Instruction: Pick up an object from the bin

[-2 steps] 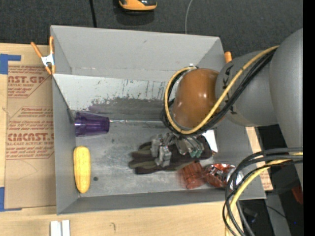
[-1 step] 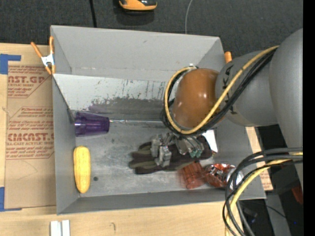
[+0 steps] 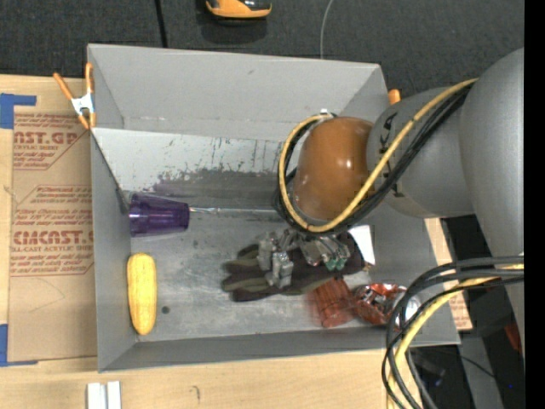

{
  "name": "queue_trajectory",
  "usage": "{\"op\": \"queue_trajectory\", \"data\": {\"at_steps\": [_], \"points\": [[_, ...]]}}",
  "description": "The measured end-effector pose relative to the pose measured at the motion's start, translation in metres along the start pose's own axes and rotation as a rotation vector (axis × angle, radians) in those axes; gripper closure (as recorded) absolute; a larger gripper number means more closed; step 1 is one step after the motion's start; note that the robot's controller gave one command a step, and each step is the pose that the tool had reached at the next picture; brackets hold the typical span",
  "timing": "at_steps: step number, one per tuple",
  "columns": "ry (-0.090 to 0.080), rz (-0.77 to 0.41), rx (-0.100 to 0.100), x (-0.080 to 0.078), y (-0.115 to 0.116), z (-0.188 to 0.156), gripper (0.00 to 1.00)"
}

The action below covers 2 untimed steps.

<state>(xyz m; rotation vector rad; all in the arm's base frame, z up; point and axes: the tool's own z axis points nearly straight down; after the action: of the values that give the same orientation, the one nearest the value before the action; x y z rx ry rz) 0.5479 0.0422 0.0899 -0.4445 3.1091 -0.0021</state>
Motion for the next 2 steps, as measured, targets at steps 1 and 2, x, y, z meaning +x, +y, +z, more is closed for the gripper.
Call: {"op": "queue_trajectory", "data": {"at_steps": [1, 2], "points": [[-0.008, -0.077, 0.000, 0.0100, 0.0030, -0.1590, 1.00], [-0.003, -0.077, -0.002, 0.0110, 0.0036, -0.1566, 0.00]]}}
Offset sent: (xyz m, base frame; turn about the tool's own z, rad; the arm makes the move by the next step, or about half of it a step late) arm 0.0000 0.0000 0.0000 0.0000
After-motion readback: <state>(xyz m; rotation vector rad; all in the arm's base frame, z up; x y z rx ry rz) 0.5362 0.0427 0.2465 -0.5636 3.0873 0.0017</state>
